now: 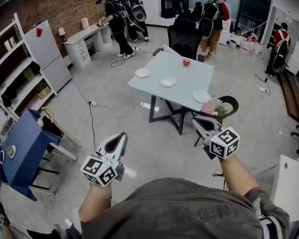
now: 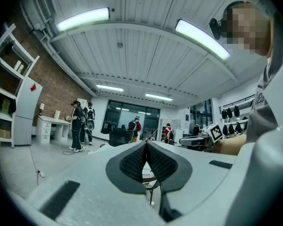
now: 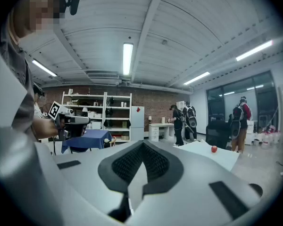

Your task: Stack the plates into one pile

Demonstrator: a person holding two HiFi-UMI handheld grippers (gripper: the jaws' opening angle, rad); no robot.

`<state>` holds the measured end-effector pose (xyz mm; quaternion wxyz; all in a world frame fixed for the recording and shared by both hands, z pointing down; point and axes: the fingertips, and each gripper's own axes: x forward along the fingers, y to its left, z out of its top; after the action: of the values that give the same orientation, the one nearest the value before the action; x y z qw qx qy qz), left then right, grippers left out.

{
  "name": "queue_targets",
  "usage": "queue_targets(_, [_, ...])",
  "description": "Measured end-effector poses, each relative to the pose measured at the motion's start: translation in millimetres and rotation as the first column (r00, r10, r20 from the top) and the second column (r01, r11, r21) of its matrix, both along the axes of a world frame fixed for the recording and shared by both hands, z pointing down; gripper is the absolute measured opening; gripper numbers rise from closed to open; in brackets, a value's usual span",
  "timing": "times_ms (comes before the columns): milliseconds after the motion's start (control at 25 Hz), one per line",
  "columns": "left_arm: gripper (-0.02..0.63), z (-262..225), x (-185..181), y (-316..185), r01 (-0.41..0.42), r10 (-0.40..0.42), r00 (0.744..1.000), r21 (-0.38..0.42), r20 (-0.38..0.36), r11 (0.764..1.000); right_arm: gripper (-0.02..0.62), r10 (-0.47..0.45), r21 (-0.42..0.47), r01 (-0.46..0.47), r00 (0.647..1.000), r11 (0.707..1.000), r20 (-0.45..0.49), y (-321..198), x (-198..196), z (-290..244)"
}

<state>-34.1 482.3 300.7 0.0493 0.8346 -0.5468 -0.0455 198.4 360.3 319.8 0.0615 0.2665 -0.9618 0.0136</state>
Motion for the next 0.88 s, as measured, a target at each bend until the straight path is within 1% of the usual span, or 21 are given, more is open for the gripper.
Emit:
queue_targets(440, [0.005, -5.5, 7.2, 2.0, -0.006, 0.006, 1.0, 0.003, -0.004, 1.0, -0.009, 0.002, 0.001, -0.002, 1.0, 1.0, -0.005, 0.4, 5.7, -4.5])
queue_targets(680, [0.005, -4.3, 12.9, 1.1, 0.002, -0.002, 1.0, 0.002, -0.002, 1.0, -0.007, -0.016, -0.009, 0.016, 0.999, 1.0, 0.043, -0.8, 8.9, -6.6])
queue_targets(720, [0.005, -4.2, 14.7, 0.3, 0.004, -0.004, 1.0, 0.002, -0.002, 1.0, 0.097, -0.03, -0.012, 0.031, 0.999, 0.999, 0.044, -0.6, 8.5, -6.3])
queue_targets(760, [0.005, -4.2, 17.1, -0.7, 0.006, -0.006, 1.0, 0.002, -0.002, 1.0, 0.222, -0.043, -0.015, 0.043, 0.998, 0.999, 0.043, -0.8, 8.8, -6.2])
queue_targets(880, [0.005, -4.7, 29.4, -4.4, 0.014, -0.014, 1.0, 0.001, 0.0, 1.0, 0.222, -0.05, -0.007, 0.05, 0.998, 0.999, 0.034, -5.2, 18.7, -6.7])
